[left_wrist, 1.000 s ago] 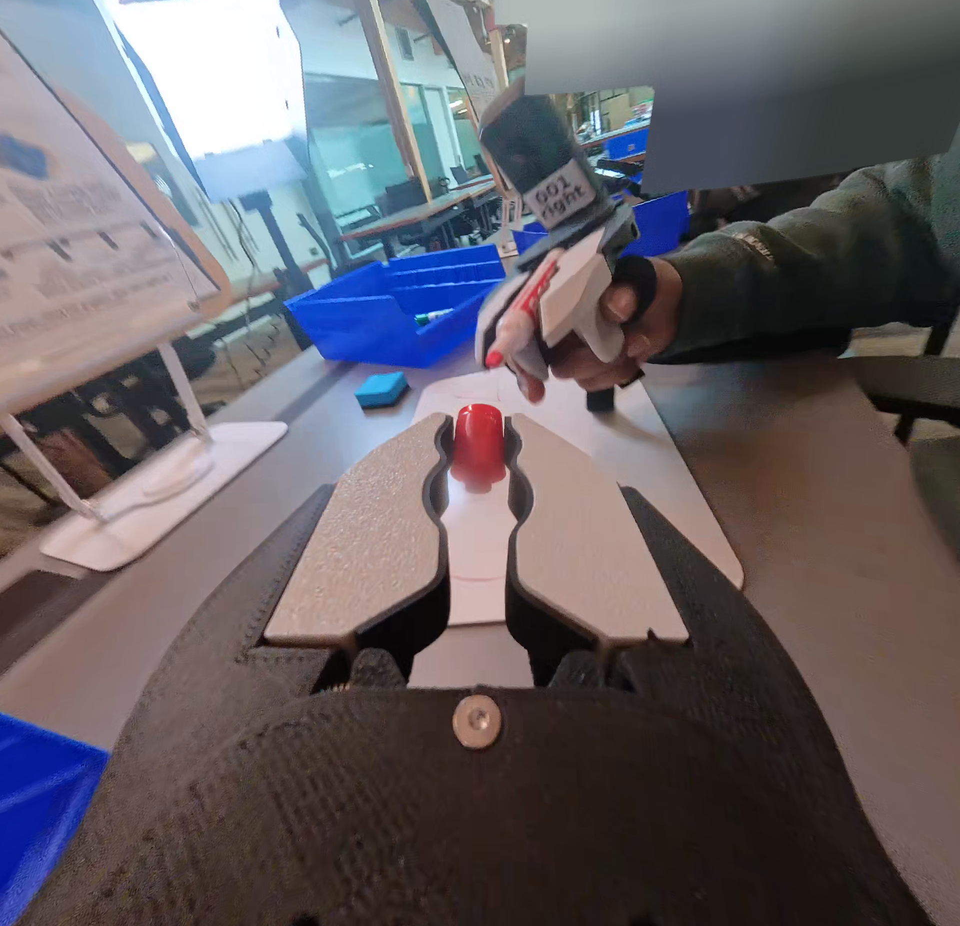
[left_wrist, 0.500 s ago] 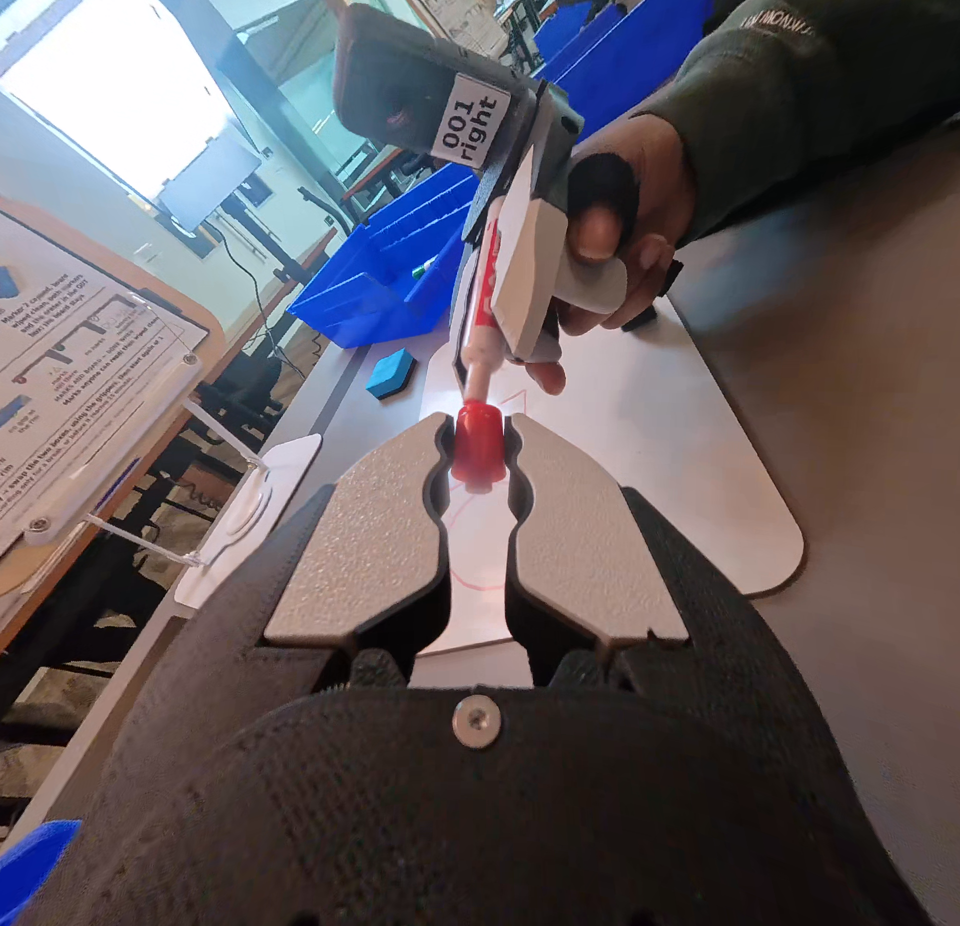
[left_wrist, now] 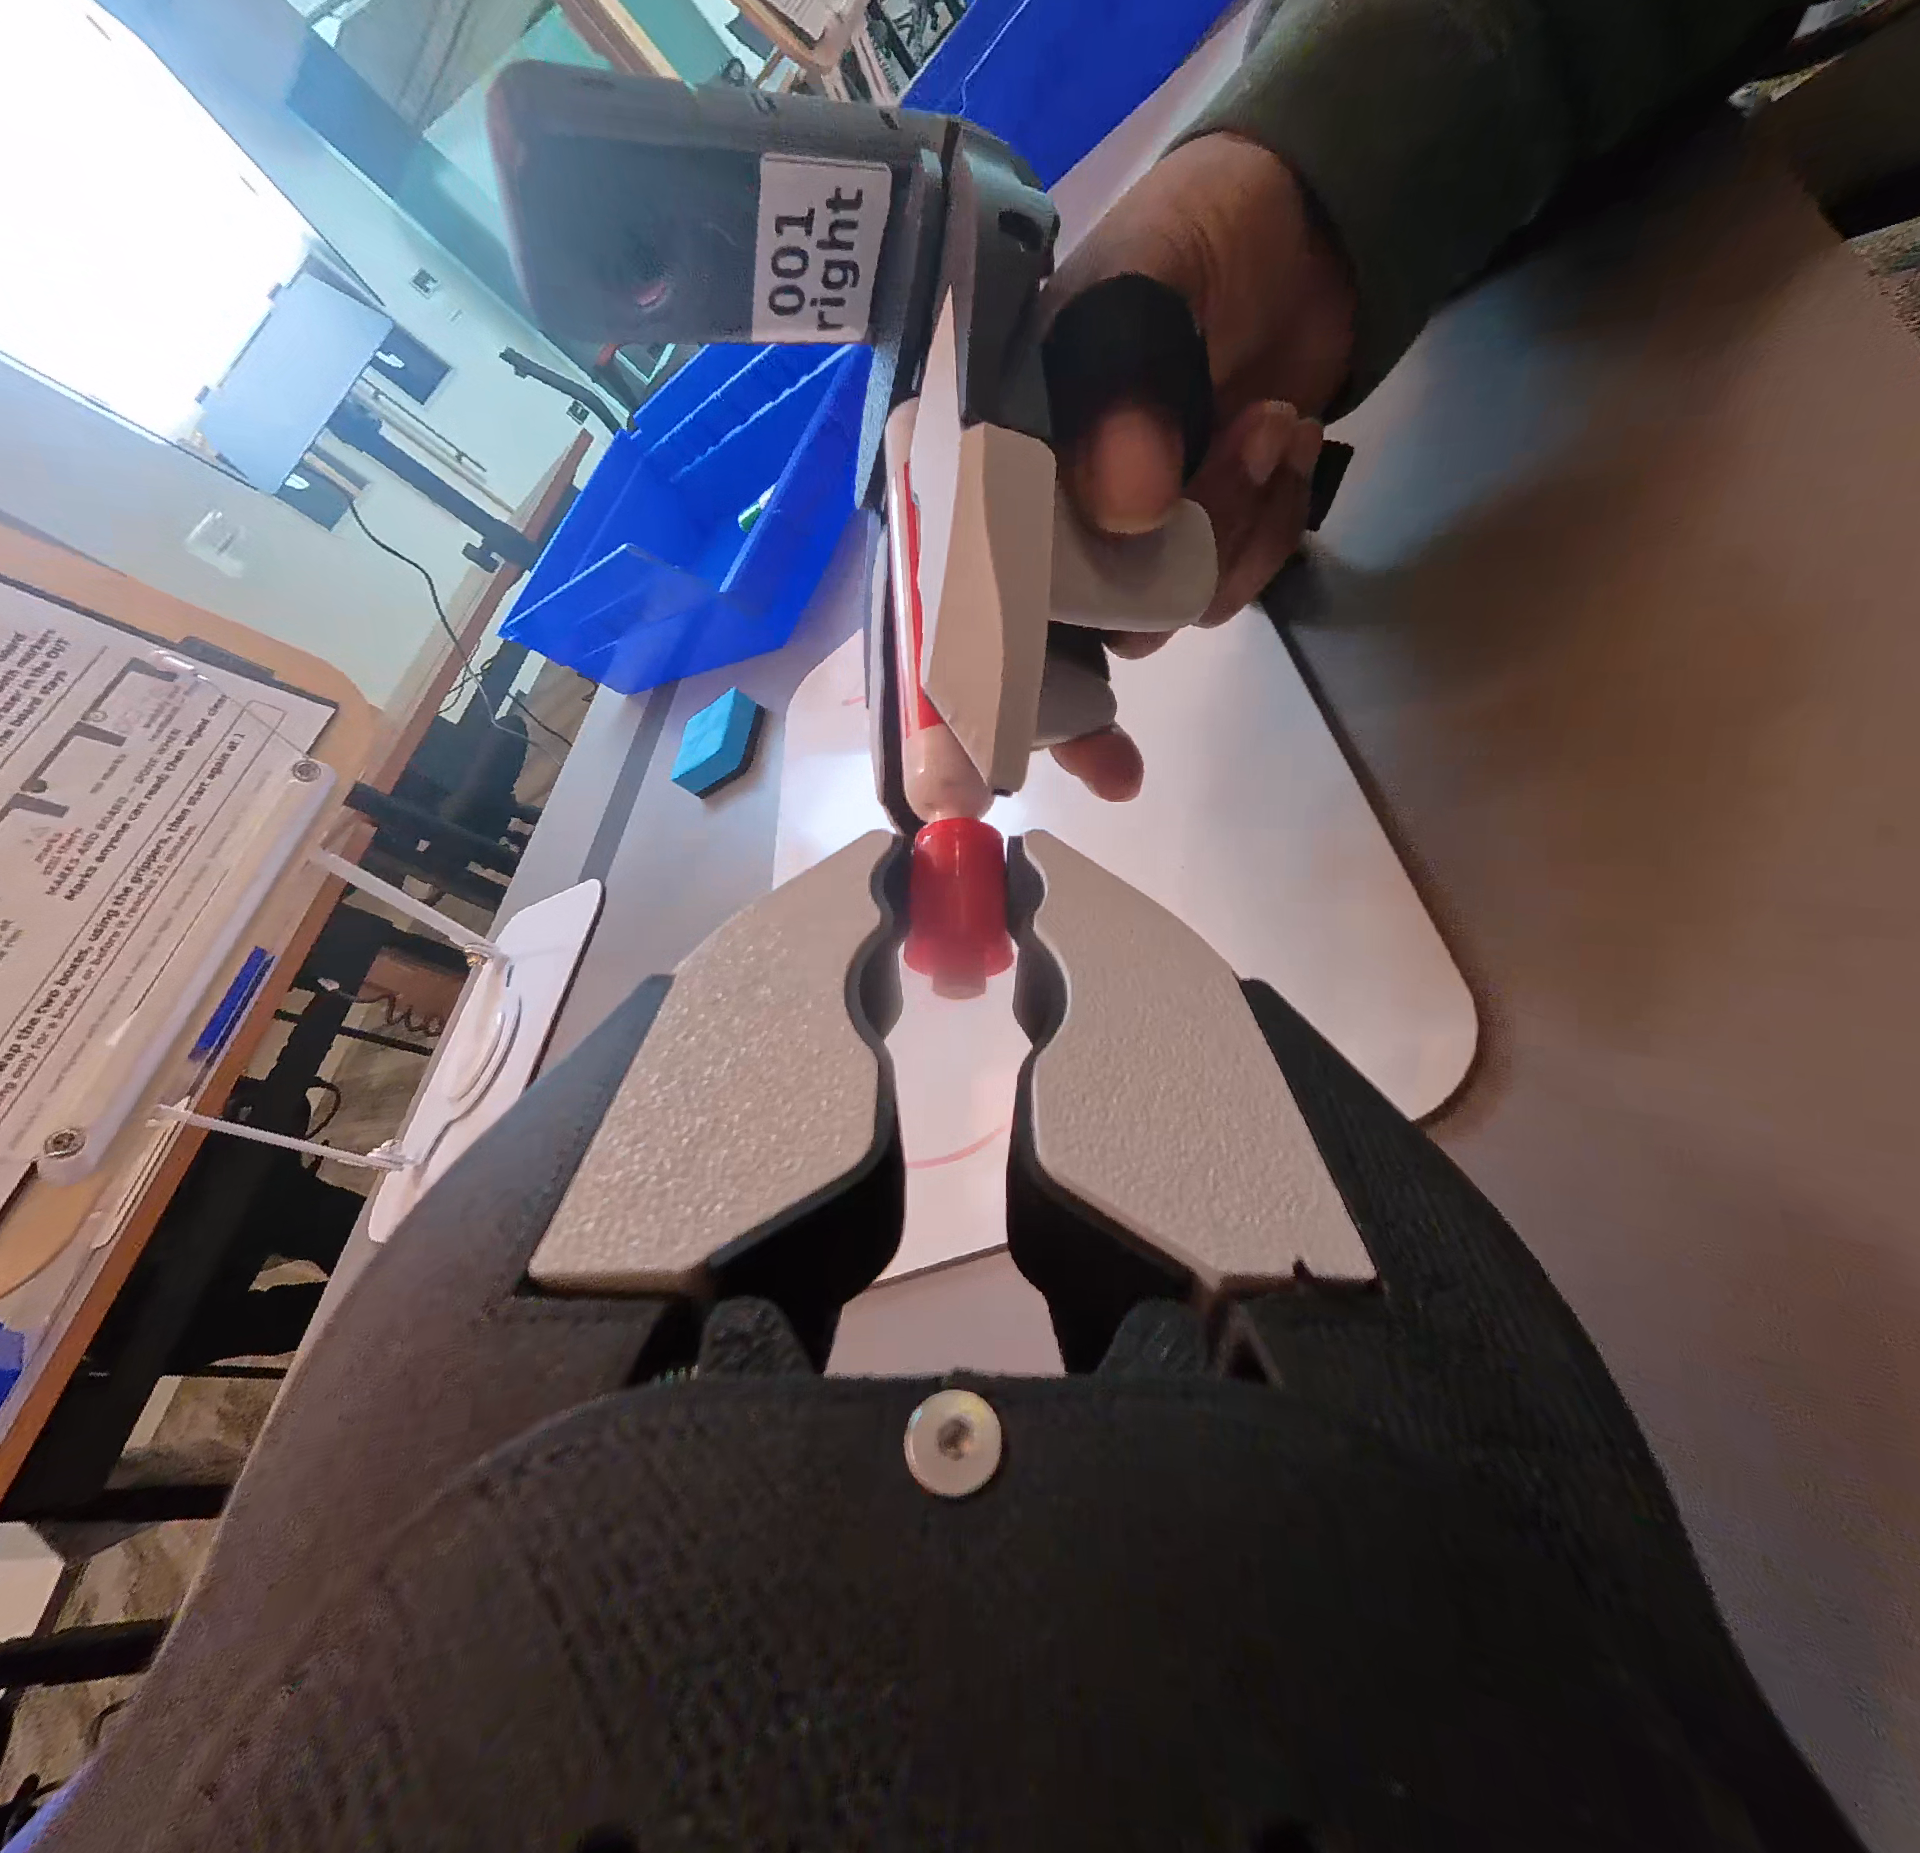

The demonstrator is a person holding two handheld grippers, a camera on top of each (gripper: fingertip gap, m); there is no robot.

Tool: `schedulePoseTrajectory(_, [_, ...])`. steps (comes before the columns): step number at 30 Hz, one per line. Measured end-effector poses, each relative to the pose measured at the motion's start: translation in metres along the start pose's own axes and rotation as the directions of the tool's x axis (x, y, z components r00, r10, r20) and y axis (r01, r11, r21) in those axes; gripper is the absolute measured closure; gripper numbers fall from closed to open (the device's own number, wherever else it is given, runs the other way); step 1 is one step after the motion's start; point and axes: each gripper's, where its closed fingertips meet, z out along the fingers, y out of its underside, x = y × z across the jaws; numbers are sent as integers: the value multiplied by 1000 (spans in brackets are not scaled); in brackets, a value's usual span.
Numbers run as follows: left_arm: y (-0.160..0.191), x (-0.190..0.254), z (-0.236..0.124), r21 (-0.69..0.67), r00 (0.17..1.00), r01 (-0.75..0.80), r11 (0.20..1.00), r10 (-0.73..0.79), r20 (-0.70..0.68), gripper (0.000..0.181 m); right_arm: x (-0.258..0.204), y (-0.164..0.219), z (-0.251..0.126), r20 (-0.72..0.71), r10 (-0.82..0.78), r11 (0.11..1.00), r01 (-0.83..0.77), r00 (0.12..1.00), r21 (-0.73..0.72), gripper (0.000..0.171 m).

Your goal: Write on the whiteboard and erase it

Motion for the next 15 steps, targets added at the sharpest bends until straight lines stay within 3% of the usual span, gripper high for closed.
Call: schedulePoseTrajectory(15, [-1,7,5,27,999,14,1000,-13,-38,167,-1,2,4,78,159,982,-166,984,88,139])
